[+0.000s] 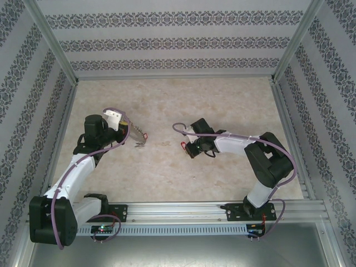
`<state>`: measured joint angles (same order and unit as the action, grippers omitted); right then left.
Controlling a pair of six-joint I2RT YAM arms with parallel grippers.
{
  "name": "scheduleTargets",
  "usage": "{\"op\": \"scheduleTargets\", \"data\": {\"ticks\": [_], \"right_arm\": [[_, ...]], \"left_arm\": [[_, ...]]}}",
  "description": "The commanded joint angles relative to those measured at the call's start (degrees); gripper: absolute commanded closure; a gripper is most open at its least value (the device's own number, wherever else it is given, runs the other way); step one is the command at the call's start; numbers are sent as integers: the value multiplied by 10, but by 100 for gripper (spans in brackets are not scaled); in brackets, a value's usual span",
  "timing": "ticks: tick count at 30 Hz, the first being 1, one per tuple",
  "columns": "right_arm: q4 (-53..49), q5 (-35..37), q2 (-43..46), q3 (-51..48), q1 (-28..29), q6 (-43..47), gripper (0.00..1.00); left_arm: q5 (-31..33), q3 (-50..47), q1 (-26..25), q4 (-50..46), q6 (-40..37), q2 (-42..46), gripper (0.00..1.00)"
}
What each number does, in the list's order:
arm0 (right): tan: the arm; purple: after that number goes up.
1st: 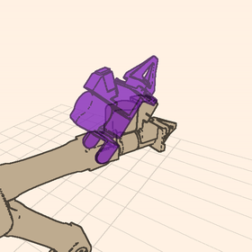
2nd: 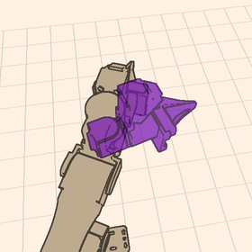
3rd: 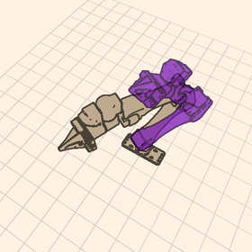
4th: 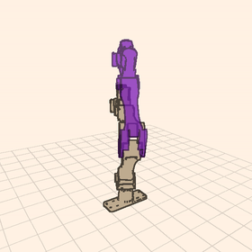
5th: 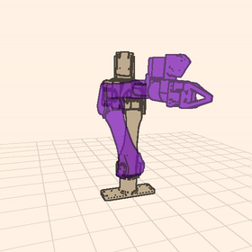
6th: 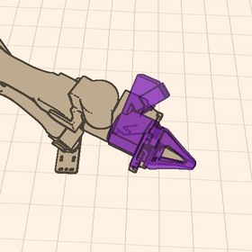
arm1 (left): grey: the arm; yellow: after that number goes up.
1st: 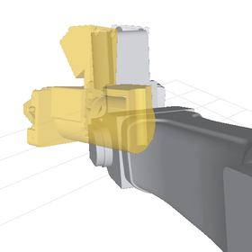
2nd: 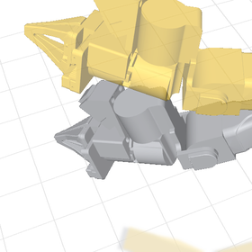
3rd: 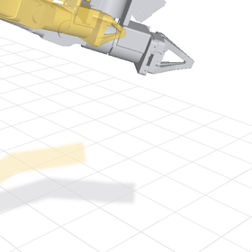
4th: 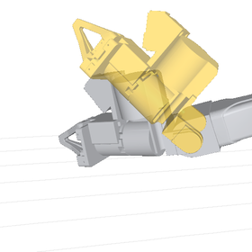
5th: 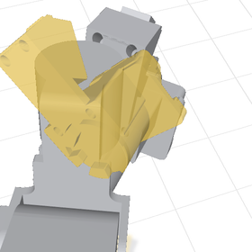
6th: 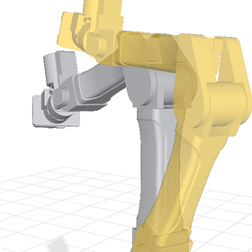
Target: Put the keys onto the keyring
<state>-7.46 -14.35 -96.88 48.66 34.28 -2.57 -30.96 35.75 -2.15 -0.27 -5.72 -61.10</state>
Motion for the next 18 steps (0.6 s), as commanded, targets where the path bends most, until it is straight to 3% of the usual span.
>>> {"op": "scheduleTargets", "data": {"ticks": [1, 11, 18], "right_arm": [[61, -68, 62, -38, -2, 27, 100], [158, -241, 217, -125, -57, 80, 100], [140, -303, 285, -121, -90, 90, 100]], "left_arm": [[-57, 53, -20, -31, -57, -1, 100], [-122, 128, -102, -119, -164, -41, 100], [-151, 148, -165, -94, -242, -67, 100]]}}
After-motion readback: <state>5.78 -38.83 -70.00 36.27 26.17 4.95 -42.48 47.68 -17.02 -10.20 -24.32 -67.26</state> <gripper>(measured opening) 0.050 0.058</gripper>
